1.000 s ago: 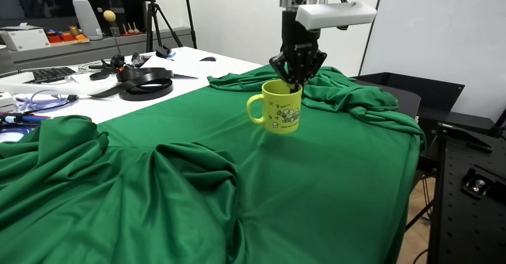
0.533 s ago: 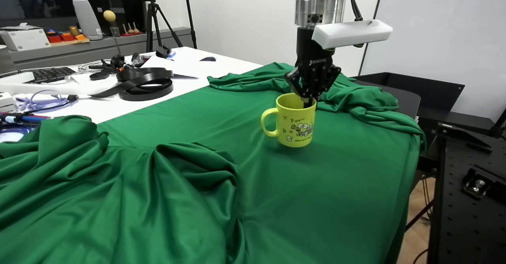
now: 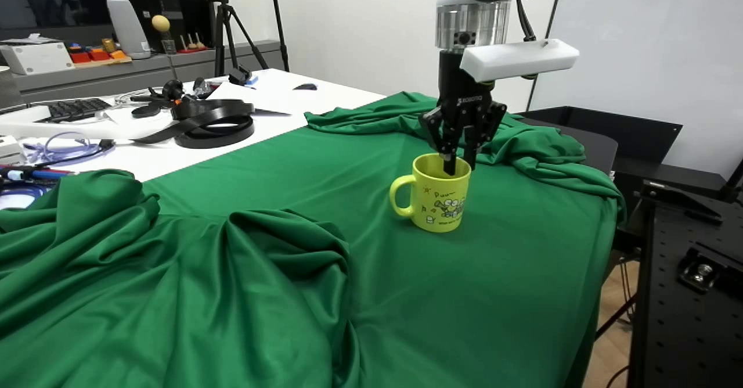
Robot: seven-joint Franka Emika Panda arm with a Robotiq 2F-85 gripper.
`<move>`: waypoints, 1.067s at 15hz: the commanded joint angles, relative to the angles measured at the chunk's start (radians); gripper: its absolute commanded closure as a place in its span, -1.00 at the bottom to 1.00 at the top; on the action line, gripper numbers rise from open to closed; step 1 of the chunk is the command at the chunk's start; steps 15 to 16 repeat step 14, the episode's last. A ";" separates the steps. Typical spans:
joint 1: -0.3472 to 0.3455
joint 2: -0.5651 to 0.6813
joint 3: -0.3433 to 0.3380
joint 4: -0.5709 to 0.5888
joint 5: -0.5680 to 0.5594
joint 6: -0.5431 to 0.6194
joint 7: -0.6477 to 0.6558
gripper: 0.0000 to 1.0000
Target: Move the cup towards you
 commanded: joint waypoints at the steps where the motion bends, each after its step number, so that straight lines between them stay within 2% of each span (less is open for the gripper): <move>1: -0.008 -0.012 0.003 -0.005 0.027 0.000 -0.016 -0.36; 5: -0.005 -0.050 0.004 -0.008 0.033 -0.030 -0.015 -0.92; 6: -0.004 -0.064 0.003 -0.012 0.026 -0.029 -0.017 -0.98; 9: -0.001 -0.106 -0.003 -0.018 -0.012 -0.041 -0.011 -1.00; 16: -0.012 -0.153 0.005 -0.016 -0.017 -0.066 -0.042 -1.00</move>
